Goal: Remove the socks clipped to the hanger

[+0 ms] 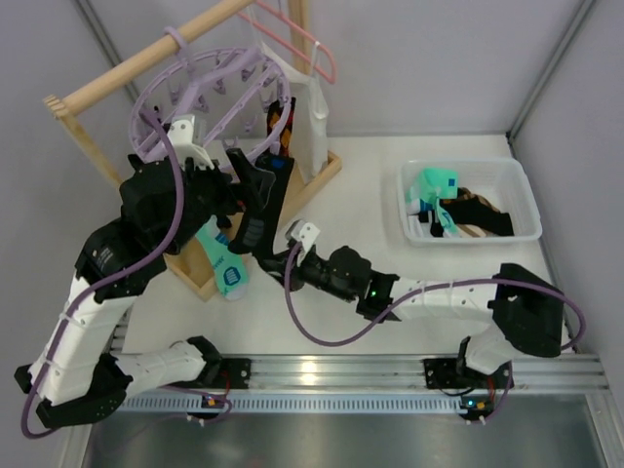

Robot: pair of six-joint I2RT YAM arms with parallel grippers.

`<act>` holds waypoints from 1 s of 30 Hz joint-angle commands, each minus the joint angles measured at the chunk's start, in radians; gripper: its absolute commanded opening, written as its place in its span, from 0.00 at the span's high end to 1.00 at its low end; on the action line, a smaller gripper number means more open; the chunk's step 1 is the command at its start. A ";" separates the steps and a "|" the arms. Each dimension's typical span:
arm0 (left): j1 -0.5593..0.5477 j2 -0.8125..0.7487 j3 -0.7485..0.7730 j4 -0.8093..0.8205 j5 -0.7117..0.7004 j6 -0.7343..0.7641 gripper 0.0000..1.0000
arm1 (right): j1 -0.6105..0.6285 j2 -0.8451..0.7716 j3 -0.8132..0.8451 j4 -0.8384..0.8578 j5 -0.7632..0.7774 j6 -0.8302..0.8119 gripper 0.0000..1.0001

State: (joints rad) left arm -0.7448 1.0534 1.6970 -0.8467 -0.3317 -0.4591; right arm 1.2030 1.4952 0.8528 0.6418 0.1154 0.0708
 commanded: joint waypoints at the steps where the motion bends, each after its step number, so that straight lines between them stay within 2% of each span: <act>1: 0.001 0.043 0.026 -0.063 -0.173 0.037 0.01 | 0.064 0.051 0.107 -0.011 0.081 -0.046 1.00; 6: -0.005 0.069 0.039 -0.094 -0.263 0.042 0.01 | 0.139 0.161 0.235 -0.065 0.155 -0.138 1.00; 14: -0.050 0.126 0.107 -0.132 -0.374 0.071 0.01 | 0.174 0.232 0.298 -0.073 0.164 -0.195 1.00; 20: -0.174 0.207 0.139 -0.192 -0.608 0.051 0.02 | 0.211 0.272 0.342 -0.110 0.190 -0.244 1.00; 30: -0.212 0.307 0.168 -0.219 -0.791 0.017 0.02 | 0.224 0.293 0.354 -0.116 0.187 -0.299 1.00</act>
State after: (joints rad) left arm -0.9455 1.3518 1.8206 -1.0485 -1.0084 -0.4244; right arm 1.4094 1.7729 1.1484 0.5220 0.2932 -0.1959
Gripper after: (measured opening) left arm 0.984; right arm 0.005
